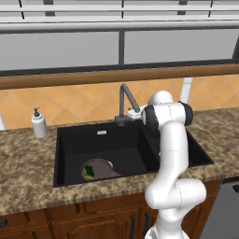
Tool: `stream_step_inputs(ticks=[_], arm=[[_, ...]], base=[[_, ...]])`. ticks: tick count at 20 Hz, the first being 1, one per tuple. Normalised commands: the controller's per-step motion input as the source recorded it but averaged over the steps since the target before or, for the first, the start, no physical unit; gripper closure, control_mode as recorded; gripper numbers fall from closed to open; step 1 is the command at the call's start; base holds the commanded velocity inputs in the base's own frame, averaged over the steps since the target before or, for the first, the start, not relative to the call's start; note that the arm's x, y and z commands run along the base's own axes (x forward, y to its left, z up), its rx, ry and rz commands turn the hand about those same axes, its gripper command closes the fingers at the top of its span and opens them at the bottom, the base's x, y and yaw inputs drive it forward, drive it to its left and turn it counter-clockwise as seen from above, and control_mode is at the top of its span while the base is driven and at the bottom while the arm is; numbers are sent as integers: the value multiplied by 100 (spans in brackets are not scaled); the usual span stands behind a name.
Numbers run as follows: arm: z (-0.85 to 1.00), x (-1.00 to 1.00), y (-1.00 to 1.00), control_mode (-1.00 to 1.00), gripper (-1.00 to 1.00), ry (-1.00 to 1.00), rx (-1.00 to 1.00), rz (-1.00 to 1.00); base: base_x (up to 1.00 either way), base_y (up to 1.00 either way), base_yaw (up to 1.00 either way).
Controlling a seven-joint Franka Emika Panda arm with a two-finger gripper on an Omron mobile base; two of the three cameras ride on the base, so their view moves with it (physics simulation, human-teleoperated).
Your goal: Pick the pan and sponge and place them into the sink. Then turn on the water.
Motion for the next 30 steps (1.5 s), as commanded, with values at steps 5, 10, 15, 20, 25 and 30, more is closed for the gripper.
stream_step_inputs(ticks=[5,10,15,20,25,30], arm=[[0,1,-72,-100,100,8,15,-3],[0,11,-82,-100,100,14,16,-5],[-9,0,-86,-100,100,13,14,-7],[-18,0,-84,-100,100,12,13,-7],[-18,0,-78,-100,100,10,12,-5],[12,-42,-69,-100,100,-1,16,-1]], base=[[0,0,0],[0,0,0],[0,0,0],[0,0,0],[0,0,0],[0,0,0]])
